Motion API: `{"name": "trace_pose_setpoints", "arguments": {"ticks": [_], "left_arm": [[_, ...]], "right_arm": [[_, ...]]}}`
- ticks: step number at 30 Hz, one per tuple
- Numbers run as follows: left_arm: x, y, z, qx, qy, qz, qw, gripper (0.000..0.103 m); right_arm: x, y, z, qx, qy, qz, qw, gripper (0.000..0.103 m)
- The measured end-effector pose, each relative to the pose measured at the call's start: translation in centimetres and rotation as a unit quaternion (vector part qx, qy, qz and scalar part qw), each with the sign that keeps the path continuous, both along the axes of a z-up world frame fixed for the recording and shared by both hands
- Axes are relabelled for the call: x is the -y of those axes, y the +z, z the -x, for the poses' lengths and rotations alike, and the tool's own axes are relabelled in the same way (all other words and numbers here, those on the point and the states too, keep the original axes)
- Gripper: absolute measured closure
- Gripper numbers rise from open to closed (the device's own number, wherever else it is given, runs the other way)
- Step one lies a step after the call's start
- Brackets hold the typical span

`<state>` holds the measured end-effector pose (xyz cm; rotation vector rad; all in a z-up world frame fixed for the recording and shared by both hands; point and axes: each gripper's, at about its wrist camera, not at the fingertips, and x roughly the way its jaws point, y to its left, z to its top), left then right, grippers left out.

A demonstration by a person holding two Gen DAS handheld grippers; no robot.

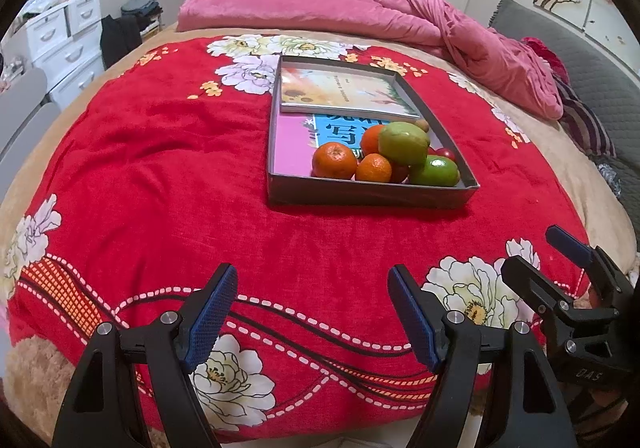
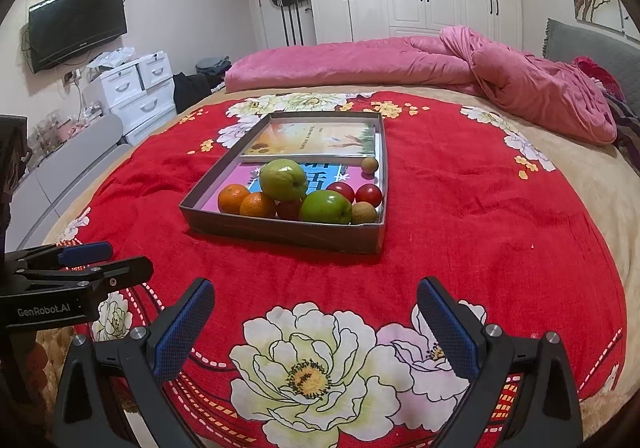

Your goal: Organize fruits

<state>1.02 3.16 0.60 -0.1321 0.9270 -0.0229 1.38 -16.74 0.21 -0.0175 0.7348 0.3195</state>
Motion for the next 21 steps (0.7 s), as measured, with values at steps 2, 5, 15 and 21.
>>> {"name": "trace_pose_setpoints", "arguments": {"ticks": [2, 5, 15, 21], "left_arm": [[-0.04, 0.01, 0.00, 0.000, 0.001, 0.000, 1.0000, 0.024], [-0.04, 0.03, 0.00, 0.001, 0.001, 0.000, 1.0000, 0.024], [-0.02, 0.10, -0.03, -0.002, -0.001, -0.002, 1.0000, 0.024], [0.20, 0.30, -0.06, 0.000, -0.005, -0.004, 1.0000, 0.024]], "right_arm": [[0.00, 0.03, 0.01, 0.001, 0.000, 0.000, 1.000, 0.001], [-0.05, 0.09, 0.05, 0.002, 0.001, 0.000, 1.000, 0.001], [-0.12, 0.13, 0.05, 0.000, 0.001, 0.000, 1.000, 0.001], [-0.15, 0.11, 0.06, 0.000, 0.001, 0.001, 1.000, 0.001]]}}
